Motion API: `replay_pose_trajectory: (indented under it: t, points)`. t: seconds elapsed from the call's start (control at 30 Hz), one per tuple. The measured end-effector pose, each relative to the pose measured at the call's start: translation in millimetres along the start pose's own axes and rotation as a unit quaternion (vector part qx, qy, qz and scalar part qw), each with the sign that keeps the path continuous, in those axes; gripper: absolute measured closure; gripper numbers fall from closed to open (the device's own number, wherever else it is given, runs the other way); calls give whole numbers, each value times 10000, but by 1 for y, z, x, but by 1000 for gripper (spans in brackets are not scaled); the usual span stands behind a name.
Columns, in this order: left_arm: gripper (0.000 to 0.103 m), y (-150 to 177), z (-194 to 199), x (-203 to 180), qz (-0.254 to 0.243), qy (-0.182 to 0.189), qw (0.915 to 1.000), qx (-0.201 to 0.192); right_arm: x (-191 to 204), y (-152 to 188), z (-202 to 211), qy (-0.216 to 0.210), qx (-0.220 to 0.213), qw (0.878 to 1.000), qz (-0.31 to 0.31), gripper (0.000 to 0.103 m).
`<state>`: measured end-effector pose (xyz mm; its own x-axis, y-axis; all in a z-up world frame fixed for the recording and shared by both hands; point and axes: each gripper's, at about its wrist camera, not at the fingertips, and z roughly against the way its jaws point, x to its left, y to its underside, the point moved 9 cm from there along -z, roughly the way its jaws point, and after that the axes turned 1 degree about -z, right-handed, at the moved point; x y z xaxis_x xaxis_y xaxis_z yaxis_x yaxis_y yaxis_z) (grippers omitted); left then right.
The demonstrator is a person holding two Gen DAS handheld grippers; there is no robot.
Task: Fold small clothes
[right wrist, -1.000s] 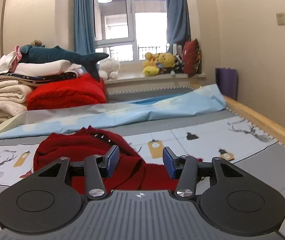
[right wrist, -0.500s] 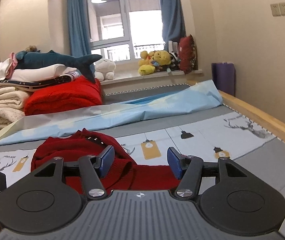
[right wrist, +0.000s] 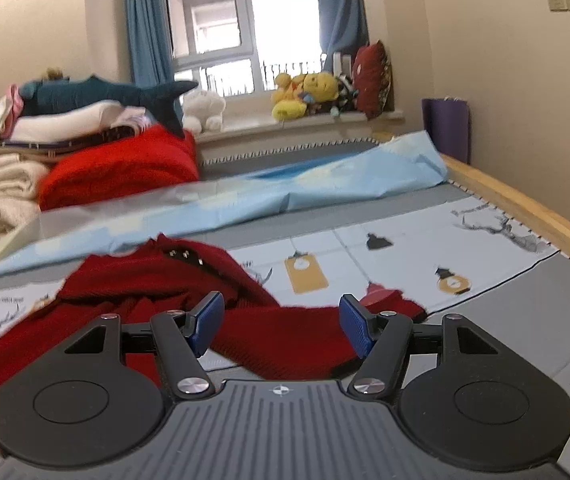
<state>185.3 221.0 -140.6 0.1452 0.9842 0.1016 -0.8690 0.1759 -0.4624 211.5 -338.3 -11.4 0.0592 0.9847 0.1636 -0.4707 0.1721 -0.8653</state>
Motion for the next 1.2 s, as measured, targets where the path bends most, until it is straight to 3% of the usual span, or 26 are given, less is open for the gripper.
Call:
replay_pose_trajectory:
  t: [0.13, 0.23, 0.37, 0.47, 0.53, 0.63, 0.67, 0.73, 0.77, 0.83, 0.9, 0.97, 1.03, 1.1, 1.2]
  points:
    - [97, 8, -14, 1, 104, 228, 9994, 228, 16, 19, -24, -22, 550, 9985, 56, 35]
    - [95, 8, -11, 1, 249, 389, 9988, 142, 38, 47, -50, -319, 1339, 9904, -151, 34]
    - [79, -2, -22, 6, 856, 643, 9941, 178, 66, 78, -85, -530, 2170, 9741, -358, 33]
    - [67, -8, -28, 9, 1014, 688, 9922, 229, 83, 101, -109, -543, 2609, 9627, -462, 33]
    - [65, -12, -35, 11, 1124, 729, 9906, 264, 90, 116, -121, -576, 2889, 9540, -550, 33]
    - [65, -11, -47, 13, 1419, 818, 9855, 448, 104, 133, -132, -589, 3080, 9488, -368, 39]
    - [67, -9, -52, 13, 1495, 824, 9839, 529, 108, 137, -133, -612, 3107, 9482, -257, 47]
    - [80, -8, -58, 10, 1561, 830, 9824, 609, 113, 141, -133, -622, 3051, 9503, 19, 66]
    - [97, -10, -60, 6, 1488, 812, 9838, 582, 114, 141, -131, -656, 3026, 9508, 131, 85]
    - [96, -19, -54, -6, 1307, 839, 9871, 397, 114, 135, -125, -826, 2971, 9513, 38, 88]
    - [97, -30, -41, -24, 1370, 1173, 9835, 165, 106, 113, -110, -1004, 2667, 9585, -72, 89]
    - [97, -43, -18, -51, 1271, 1633, 9782, -152, 82, 69, -85, -926, 1995, 9749, -361, 90]
    - [97, -50, 5, -82, 926, 1998, 9745, -424, 52, 33, -52, -655, 1340, 9880, -406, 91]
    - [97, -45, 20, -107, 462, 2122, 9750, -464, 21, 7, -11, -292, 722, 9969, -142, 98]
    - [97, -21, 15, -108, -41, 1834, 9830, 21, -10, 16, 17, 723, 641, 9929, 696, 103]
